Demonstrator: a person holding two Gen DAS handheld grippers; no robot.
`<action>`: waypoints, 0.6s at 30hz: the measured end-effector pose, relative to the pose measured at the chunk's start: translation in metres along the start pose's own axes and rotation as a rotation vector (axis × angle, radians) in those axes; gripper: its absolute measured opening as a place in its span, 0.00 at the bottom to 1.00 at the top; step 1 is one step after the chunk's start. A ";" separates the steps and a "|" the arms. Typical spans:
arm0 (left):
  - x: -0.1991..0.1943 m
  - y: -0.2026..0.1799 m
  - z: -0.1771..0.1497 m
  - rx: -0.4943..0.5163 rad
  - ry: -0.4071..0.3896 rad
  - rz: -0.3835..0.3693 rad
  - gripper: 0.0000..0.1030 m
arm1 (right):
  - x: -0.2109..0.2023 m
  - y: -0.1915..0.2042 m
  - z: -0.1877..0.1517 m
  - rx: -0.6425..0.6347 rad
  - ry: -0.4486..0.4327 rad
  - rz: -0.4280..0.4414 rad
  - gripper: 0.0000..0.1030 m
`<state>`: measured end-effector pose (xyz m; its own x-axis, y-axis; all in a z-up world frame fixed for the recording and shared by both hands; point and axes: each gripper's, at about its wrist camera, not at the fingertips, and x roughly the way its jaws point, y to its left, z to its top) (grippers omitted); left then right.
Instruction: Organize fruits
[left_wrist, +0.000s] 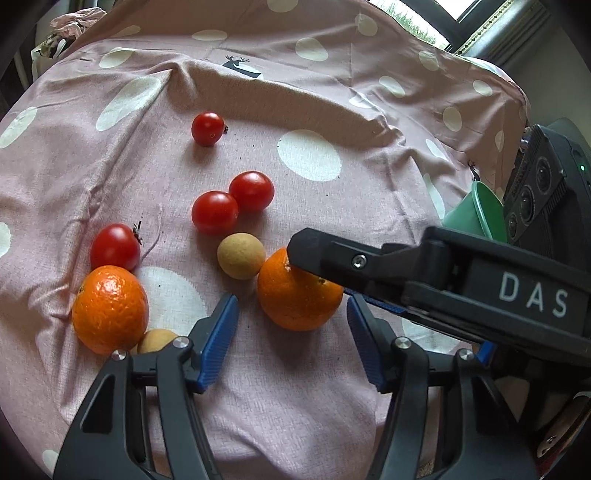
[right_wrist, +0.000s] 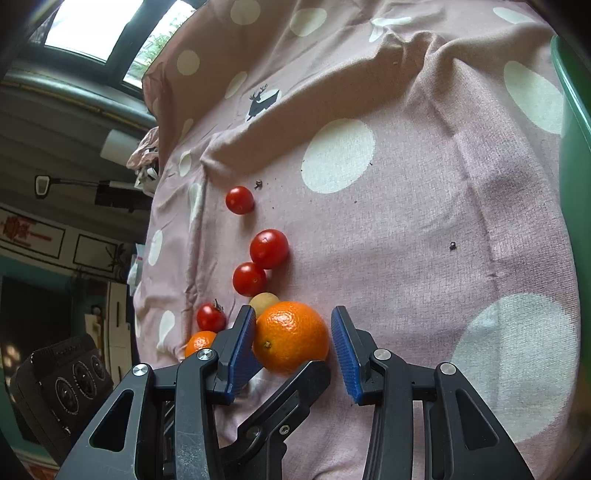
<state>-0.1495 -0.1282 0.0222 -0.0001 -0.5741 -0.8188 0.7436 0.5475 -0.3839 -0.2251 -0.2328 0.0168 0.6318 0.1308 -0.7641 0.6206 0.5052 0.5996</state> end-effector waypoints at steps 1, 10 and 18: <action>0.000 0.000 0.000 0.001 0.001 -0.002 0.58 | 0.000 0.000 0.000 0.005 0.002 0.004 0.43; 0.002 -0.003 0.000 0.013 -0.010 -0.023 0.47 | 0.000 0.002 -0.002 -0.013 -0.006 0.004 0.43; -0.008 -0.004 -0.001 0.020 -0.049 -0.008 0.44 | -0.005 0.014 -0.005 -0.069 -0.034 -0.004 0.43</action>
<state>-0.1529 -0.1248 0.0301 0.0264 -0.6078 -0.7936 0.7568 0.5308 -0.3814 -0.2223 -0.2222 0.0275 0.6454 0.0997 -0.7573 0.5907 0.5635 0.5776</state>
